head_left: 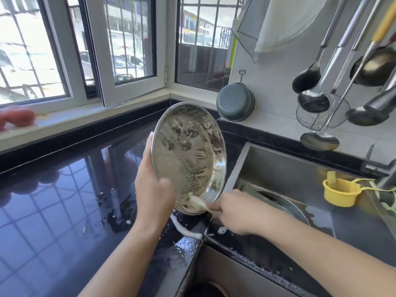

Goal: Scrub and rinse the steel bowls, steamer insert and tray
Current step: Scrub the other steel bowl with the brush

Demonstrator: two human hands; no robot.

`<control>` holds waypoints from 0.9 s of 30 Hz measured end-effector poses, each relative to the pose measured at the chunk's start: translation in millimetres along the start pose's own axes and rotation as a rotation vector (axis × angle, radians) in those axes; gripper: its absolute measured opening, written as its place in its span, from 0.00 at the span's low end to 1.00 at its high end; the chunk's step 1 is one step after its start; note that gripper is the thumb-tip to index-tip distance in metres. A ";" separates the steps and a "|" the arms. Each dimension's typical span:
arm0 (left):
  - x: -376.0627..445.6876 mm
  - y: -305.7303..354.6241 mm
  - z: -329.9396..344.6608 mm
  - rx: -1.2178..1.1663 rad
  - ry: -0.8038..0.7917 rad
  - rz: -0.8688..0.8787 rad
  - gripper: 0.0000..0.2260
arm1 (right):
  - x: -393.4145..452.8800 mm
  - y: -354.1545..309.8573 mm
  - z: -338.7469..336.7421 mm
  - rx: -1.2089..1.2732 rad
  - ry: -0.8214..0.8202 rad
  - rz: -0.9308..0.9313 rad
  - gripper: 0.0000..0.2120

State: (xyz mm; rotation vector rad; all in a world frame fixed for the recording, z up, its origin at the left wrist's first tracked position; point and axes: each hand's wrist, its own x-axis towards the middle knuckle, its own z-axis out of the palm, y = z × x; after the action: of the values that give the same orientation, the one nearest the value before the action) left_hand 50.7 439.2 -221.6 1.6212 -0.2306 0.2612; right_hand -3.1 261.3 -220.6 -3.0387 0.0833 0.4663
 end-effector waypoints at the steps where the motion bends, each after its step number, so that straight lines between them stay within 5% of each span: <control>1: 1.5 1.7 -1.6 0.015 -0.023 -0.004 0.51 | 5.2 4.8 -4.6 -0.116 0.035 0.043 0.15; 7: 4.7 6.5 -0.2 0.054 -0.072 0.004 0.49 | 50.2 35.4 -35.5 -0.321 0.348 0.231 0.21; 14: 8.2 14.7 -1.3 0.020 -0.101 -0.024 0.51 | 8.6 12.3 -19.5 -0.106 -0.067 0.065 0.17; 16: 8.2 15.2 -1.5 0.011 -0.101 -0.035 0.52 | 12.8 18.6 -25.3 -0.146 -0.077 0.090 0.17; 20: 12.2 9.5 -0.7 0.011 -0.106 -0.019 0.47 | 58.9 44.0 -45.9 -0.338 0.322 0.229 0.16; 24: 16.7 6.2 -1.5 0.016 -0.078 -0.037 0.39 | 95.6 48.3 -93.0 -0.619 0.670 0.036 0.15; 27: 17.4 8.3 -4.0 0.025 -0.062 -0.048 0.35 | 105.7 40.3 -118.3 -0.757 0.760 -0.045 0.10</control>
State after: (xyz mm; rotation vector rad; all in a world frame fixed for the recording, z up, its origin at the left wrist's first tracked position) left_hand 64.6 442.8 -208.2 1.6594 -0.2366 0.1780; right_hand 130.2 207.8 -142.1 -3.7154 -0.1645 -0.8857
